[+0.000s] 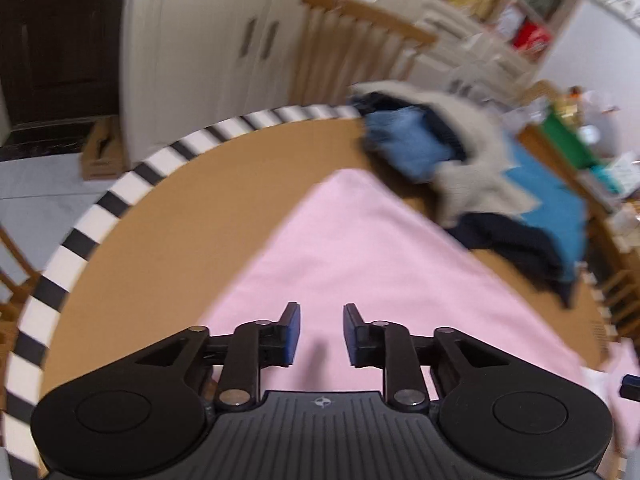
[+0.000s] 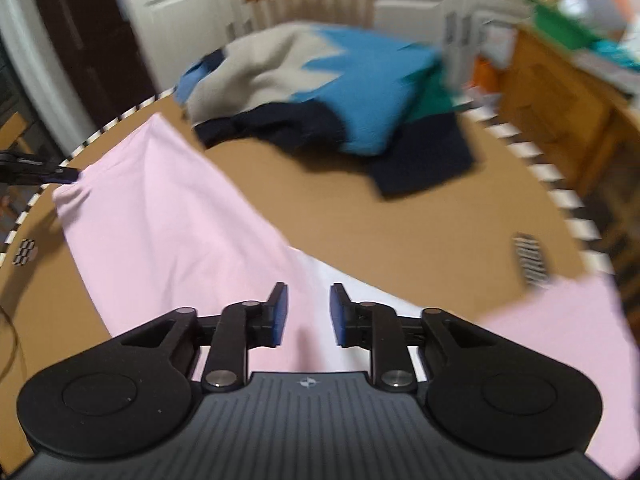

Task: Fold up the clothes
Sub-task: 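Open both grippers and move them back over the folded pink strip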

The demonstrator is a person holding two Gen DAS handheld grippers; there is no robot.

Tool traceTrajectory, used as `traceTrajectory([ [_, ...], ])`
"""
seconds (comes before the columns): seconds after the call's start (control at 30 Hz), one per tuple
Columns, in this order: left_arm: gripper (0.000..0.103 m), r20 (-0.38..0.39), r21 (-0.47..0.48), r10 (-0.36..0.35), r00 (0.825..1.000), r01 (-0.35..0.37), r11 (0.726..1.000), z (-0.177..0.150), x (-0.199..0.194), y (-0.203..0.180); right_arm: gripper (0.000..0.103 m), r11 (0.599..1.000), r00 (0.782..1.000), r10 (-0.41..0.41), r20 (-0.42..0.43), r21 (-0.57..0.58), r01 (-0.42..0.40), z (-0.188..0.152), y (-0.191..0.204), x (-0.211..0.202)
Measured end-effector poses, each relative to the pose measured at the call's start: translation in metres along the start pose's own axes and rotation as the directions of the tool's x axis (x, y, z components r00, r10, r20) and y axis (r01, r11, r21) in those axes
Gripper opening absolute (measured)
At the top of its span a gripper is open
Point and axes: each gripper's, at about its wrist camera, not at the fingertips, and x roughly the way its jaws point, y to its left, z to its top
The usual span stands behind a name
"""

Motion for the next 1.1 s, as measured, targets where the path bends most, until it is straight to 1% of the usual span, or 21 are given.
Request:
traceTrajectory([
  [0.03,0.034,0.006,0.004,-0.037,0.999,0.037,0.999,-0.006,-0.009,-0.010,0.038,0.999,0.999,-0.038,0.019,0.018,0.038,-0.009,-0.004,-0.015],
  [0.1,0.035,-0.011,0.022,-0.117,0.993,0.117,0.993,-0.028,-0.012,-0.039,0.039,0.993,0.995,-0.091,0.036,0.082,0.088,-0.032,-0.013,-0.038],
  [0.13,0.036,-0.029,0.045,-0.150,0.988,0.151,0.987,-0.041,-0.010,-0.055,0.039,0.987,0.993,-0.110,0.042,0.125,0.104,-0.044,-0.019,-0.046],
  [0.2,0.036,-0.066,0.094,-0.211,0.975,0.217,0.972,-0.068,-0.006,-0.086,0.039,0.972,0.994,-0.107,0.035,0.216,0.097,-0.065,-0.031,-0.050],
  [0.27,0.035,-0.116,0.167,-0.229,0.967,0.246,0.955,-0.096,0.006,-0.118,0.039,0.954,0.996,-0.091,0.023,0.287,0.080,-0.081,-0.042,-0.048],
  [0.3,0.035,-0.148,0.196,-0.234,0.961,0.260,0.946,-0.109,0.012,-0.132,0.039,0.953,0.996,-0.083,0.015,0.293,0.074,-0.083,-0.044,-0.042],
  [0.33,0.035,-0.176,0.205,-0.244,0.954,0.278,0.939,-0.120,0.018,-0.142,0.038,0.954,0.997,-0.077,0.009,0.292,0.071,-0.085,-0.045,-0.036],
  [0.37,0.035,-0.188,0.209,-0.253,0.949,0.291,0.934,-0.129,0.024,-0.151,0.039,0.955,0.997,-0.074,-0.004,0.288,0.073,-0.085,-0.047,-0.030],
  [0.4,0.035,-0.169,0.238,-0.258,0.951,0.294,0.926,-0.136,0.024,-0.159,0.039,0.956,0.997,-0.070,-0.024,0.284,0.074,-0.083,-0.049,-0.023],
  [0.43,0.035,-0.163,0.279,-0.244,0.956,0.282,0.918,-0.140,0.024,-0.167,0.039,0.955,0.998,-0.058,-0.034,0.289,0.066,-0.082,-0.052,-0.018],
  [0.47,0.036,-0.154,0.311,-0.232,0.961,0.270,0.911,-0.142,0.023,-0.172,0.037,0.953,0.998,-0.044,-0.041,0.298,0.054,-0.082,-0.054,-0.014],
  [0.53,0.036,-0.154,0.316,-0.223,0.963,0.262,0.912,-0.142,0.026,-0.176,0.024,0.952,0.997,-0.025,-0.066,0.304,0.044,-0.080,-0.055,-0.007],
  [0.57,0.036,-0.161,0.316,-0.220,0.962,0.262,0.912,-0.143,0.026,-0.175,0.006,0.951,0.997,-0.017,-0.080,0.307,0.041,-0.079,-0.054,-0.003],
  [0.6,0.035,-0.167,0.323,-0.217,0.962,0.261,0.909,-0.143,0.027,-0.176,0.002,0.953,0.996,-0.019,-0.091,0.300,0.045,-0.078,-0.053,-0.002],
  [0.7,0.034,-0.177,0.340,-0.208,0.962,0.258,0.904,-0.145,0.025,-0.177,0.000,0.960,0.993,-0.045,-0.106,0.269,0.072,-0.074,-0.053,-0.001],
  [0.83,0.034,-0.181,0.337,-0.202,0.963,0.253,0.907,-0.144,0.022,-0.177,0.000,0.967,0.991,-0.086,-0.106,0.229,0.108,-0.067,-0.064,-0.004],
  [0.93,0.034,-0.178,0.353,-0.195,0.964,0.247,0.902,-0.145,0.022,-0.179,0.000,0.968,0.992,-0.063,-0.114,0.234,0.088,-0.067,-0.069,0.004],
  [1.0,0.034,-0.181,0.367,-0.192,0.965,0.247,0.897,-0.145,0.022,-0.179,0.004,0.972,0.990,-0.075,-0.121,0.212,0.100,-0.072,-0.069,0.009],
  [1.03,0.034,-0.184,0.366,-0.191,0.964,0.248,0.897,-0.145,0.022,-0.179,0.009,0.970,0.989,-0.087,-0.117,0.218,0.111,-0.074,-0.070,0.008],
  [1.07,0.034,-0.189,0.361,-0.191,0.963,0.249,0.899,-0.144,0.022,-0.179,0.015,0.963,0.990,-0.089,-0.113,0.245,0.115,-0.076,-0.071,0.001],
  [1.1,0.034,-0.195,0.352,-0.191,0.962,0.251,0.902,-0.143,0.023,-0.178,0.018,0.953,0.990,-0.089,-0.109,0.279,0.116,-0.078,-0.072,-0.007],
])
